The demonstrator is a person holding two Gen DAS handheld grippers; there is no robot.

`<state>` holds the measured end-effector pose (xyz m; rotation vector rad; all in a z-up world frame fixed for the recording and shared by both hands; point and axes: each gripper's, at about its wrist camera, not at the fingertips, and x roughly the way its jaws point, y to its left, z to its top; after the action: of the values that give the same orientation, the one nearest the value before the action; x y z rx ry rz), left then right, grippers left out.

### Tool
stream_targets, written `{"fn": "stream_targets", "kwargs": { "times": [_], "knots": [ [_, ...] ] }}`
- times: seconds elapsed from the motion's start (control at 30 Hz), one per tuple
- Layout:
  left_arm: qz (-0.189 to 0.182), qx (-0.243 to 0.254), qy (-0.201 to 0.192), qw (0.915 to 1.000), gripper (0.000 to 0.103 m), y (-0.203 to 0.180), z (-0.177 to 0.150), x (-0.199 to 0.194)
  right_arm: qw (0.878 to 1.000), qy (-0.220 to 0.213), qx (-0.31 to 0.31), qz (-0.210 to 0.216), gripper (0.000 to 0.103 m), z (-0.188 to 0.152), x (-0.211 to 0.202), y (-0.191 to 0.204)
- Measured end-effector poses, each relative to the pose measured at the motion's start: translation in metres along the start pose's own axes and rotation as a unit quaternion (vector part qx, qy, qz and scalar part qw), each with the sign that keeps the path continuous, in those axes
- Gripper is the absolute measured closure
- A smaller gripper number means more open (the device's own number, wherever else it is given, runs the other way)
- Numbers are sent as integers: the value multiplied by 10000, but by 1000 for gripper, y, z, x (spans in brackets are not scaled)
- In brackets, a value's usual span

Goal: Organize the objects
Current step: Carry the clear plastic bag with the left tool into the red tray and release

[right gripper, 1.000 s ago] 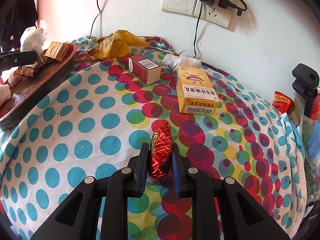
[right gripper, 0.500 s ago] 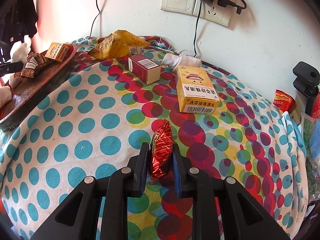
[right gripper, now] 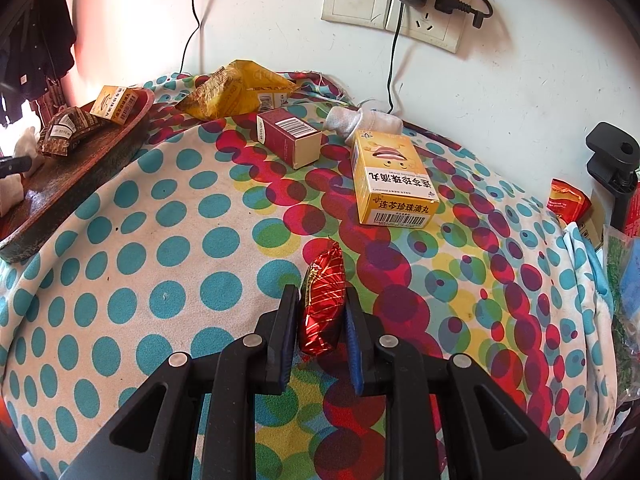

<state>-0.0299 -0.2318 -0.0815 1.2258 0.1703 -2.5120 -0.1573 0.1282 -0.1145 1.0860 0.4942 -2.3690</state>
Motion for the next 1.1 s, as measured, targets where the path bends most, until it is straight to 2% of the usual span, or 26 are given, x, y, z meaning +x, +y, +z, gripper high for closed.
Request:
{"fn": "stream_targets", "kwargs": {
  "times": [0.4,0.63,0.77,0.97,1.1],
  "knots": [
    [48,109,127,9998,63,17,-15,9,10000,1,-3,-3,82,0,0,-1],
    [-303,-156,101,9994,53,23,-22,0,10000,2,-32,-36,82,1,0,1],
    [-212,-95,-130,9996,51,20,-28,-12,10000,6,-17,-21,82,1,-1,1],
    [12,-364,-800,9961,46,10,-45,-42,10000,7,-19,-24,82,2,-1,1],
    [-2,73,-1140,9935,45,-16,-61,-58,9999,5,-68,-73,82,1,-1,1]
  ]
}}
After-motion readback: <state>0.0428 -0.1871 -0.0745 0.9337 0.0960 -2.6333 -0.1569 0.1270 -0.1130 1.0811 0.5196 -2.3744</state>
